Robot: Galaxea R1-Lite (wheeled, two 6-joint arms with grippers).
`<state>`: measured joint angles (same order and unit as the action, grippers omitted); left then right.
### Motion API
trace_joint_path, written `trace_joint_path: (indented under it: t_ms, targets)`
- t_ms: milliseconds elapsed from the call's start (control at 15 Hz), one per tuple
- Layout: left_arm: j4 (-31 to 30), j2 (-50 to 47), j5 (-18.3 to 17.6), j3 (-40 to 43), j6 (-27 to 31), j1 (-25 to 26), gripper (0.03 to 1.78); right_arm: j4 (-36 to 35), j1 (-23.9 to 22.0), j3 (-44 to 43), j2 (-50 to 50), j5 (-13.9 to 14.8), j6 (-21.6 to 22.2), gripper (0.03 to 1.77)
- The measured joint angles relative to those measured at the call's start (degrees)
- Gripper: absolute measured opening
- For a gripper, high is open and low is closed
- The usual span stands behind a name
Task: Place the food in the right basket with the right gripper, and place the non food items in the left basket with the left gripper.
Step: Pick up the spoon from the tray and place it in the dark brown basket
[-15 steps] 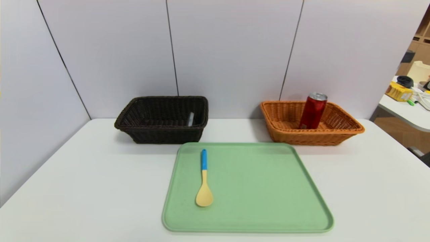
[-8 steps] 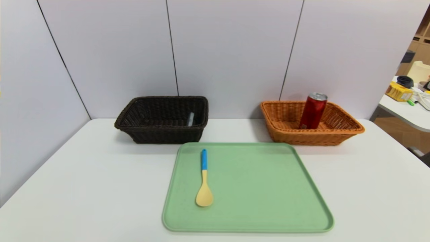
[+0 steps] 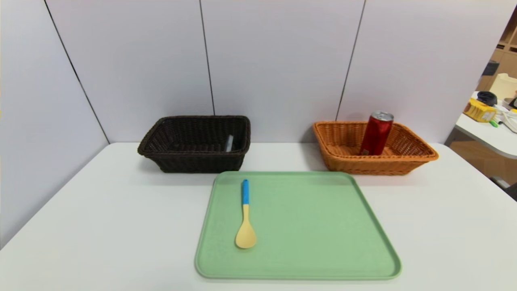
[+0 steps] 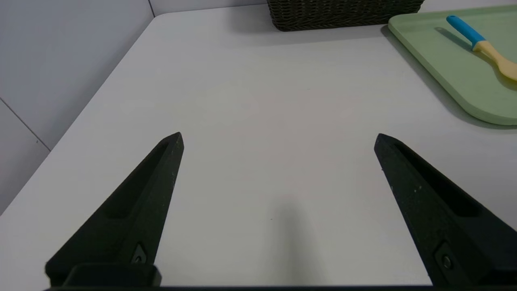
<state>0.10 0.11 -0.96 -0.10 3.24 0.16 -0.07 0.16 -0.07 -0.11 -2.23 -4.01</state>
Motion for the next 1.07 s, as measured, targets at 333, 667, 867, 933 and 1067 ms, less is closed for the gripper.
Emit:
trace_joint_path:
  t_ms: [333, 667, 867, 933, 1067]
  targets:
    - [0.0, 0.0, 0.02, 0.0, -0.02, 0.0, 1.69, 0.0, 0.0, 0.02, 0.0, 0.23, 0.73, 1.69]
    - [0.04, 0.0, 0.02, 0.0, 0.0, 0.0, 1.69, 0.0, 0.0, 0.02, 0.0, 0.26, 0.73, 1.69]
    - [0.32, 0.11, 0.09, 0.0, 0.0, 0.0, 1.69, 0.0, 0.0, 0.02, 0.0, 0.26, 0.71, 1.69]
    - [0.78, 0.71, 0.09, -0.17, 0.04, 0.0, 1.69, 0.0, 0.0, 0.02, 0.0, 0.23, 0.73, 1.69]
    - [2.29, 4.51, -0.09, -1.61, 0.85, -0.05, 1.69, 0.02, 0.0, 0.02, 0.0, 0.23, 0.73, 1.69]
